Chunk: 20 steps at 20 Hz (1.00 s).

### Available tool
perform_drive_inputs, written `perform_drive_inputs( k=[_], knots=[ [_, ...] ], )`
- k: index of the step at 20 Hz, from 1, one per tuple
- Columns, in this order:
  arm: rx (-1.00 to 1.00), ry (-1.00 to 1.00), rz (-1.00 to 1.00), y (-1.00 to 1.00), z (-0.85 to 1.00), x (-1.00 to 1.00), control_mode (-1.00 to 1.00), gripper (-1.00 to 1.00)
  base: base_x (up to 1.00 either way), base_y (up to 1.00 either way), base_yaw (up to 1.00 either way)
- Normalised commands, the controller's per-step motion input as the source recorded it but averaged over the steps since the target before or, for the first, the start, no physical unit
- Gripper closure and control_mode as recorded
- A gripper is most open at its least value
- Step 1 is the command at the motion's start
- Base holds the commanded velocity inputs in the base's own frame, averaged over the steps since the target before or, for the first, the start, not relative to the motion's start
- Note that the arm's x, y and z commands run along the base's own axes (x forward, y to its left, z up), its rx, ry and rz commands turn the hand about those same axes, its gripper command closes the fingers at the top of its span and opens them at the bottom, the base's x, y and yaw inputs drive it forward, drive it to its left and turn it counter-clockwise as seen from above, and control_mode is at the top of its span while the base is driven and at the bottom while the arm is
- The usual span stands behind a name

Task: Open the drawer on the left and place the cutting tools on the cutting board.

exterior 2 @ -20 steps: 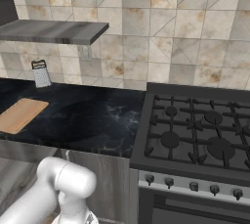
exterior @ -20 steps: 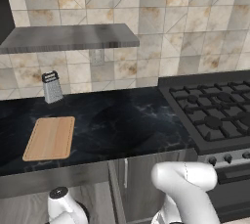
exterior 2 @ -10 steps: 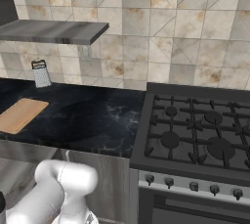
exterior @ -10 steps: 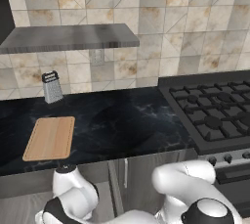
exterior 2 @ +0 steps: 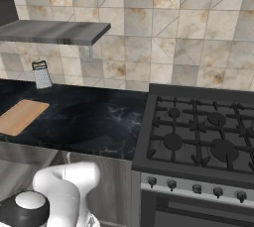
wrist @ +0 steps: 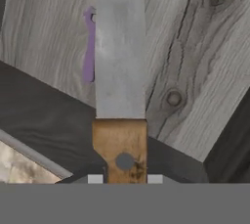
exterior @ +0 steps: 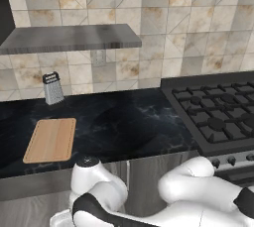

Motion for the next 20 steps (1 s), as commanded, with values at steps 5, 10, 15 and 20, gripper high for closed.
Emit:
perform_drive_inputs(
  k=[5,10,15,20],
  knots=[
    [0.01,-0.13,0.01,-0.47,0.75,0.01,-1.0,1.0,0.0,0.0,0.0],
    [0.0,-0.13,0.0,-0.25,0.92,0.18,-1.0,1.0,0.0,0.0,0.0],
    [0.0,-0.08,0.0,-0.02,0.91,0.33,-1.0,1.0,0.0,0.0,0.0],
    [0.0,0.0,-0.01,0.0,0.63,0.51,-1.0,1.0,0.0,0.0,0.0]
  ],
)
